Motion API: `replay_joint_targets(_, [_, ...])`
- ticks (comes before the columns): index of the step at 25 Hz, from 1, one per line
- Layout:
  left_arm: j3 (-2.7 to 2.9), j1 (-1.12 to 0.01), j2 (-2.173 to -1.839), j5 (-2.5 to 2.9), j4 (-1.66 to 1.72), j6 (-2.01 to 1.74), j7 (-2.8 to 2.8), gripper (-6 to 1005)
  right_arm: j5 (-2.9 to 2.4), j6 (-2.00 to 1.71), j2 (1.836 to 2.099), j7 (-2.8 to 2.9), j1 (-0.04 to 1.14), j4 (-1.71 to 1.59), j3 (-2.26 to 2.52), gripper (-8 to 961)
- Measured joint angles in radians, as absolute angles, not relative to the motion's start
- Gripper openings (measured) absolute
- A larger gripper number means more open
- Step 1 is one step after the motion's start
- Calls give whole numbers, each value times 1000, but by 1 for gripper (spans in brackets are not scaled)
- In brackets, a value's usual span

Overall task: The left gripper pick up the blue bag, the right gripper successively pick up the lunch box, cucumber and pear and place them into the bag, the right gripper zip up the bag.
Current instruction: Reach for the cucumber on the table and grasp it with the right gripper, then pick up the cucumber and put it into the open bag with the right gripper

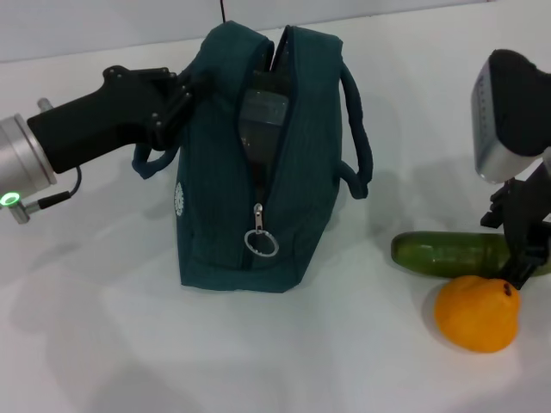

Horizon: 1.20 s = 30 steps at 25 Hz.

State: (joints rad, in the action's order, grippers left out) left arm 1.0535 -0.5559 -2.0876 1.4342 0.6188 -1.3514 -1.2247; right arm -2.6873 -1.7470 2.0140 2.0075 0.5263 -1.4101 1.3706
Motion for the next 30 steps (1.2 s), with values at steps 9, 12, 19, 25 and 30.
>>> replay_joint_targets(9, [1051, -552, -2087, 1426, 618, -1352, -1224, 47, -2700, -1708, 2017, 2016, 534, -1375, 1401, 859])
replay_joint_targets(12, [1051, -552, -2087, 1425, 618, -1351, -1224, 47, -2699, -1702, 2017, 2016, 534, -1370, 1403, 859])
replay_joint_targets(19, [1052, -552, -2086, 1425, 618, -1351, -1224, 47, -2701, -1694, 2019, 2017, 535, -1350, 1408, 857])
replay_joint_targets(25, [1052, -552, -2086, 1424, 618, -1351, -1224, 46, -2700, -1694, 2018, 2025, 534, -1353, 1404, 690])
replay_joint_targets(30, [1051, -552, -2086, 1423, 618, -1351, -1224, 46, -2700, -1689, 2017, 2025, 530, -1375, 1386, 605])
